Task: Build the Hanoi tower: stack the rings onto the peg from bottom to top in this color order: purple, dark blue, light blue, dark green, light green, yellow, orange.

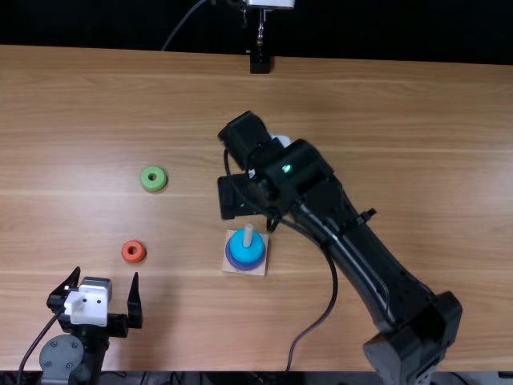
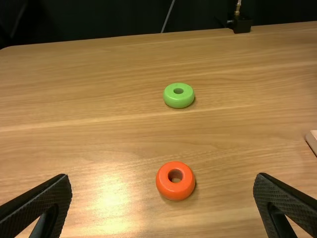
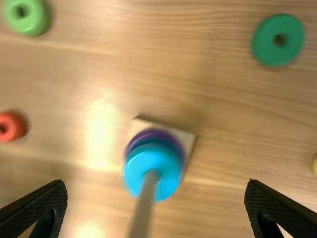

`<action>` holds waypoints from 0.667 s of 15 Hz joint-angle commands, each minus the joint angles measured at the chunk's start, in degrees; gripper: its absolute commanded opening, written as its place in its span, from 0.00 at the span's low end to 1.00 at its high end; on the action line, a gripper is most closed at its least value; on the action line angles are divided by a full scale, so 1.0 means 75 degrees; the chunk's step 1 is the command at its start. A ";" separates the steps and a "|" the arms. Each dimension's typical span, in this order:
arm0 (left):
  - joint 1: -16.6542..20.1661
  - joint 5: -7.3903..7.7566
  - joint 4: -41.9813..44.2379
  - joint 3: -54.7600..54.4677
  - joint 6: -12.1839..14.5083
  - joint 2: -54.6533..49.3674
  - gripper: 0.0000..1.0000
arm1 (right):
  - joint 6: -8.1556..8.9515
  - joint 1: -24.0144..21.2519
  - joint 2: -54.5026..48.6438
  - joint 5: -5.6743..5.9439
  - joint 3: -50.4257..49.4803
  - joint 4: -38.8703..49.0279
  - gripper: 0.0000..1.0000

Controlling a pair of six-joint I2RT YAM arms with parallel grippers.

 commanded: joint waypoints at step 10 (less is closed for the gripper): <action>0.0061 0.0040 -0.0593 -0.0841 0.0123 -0.0083 1.00 | -0.0561 -0.1825 0.1884 0.0096 0.0367 -0.0006 1.00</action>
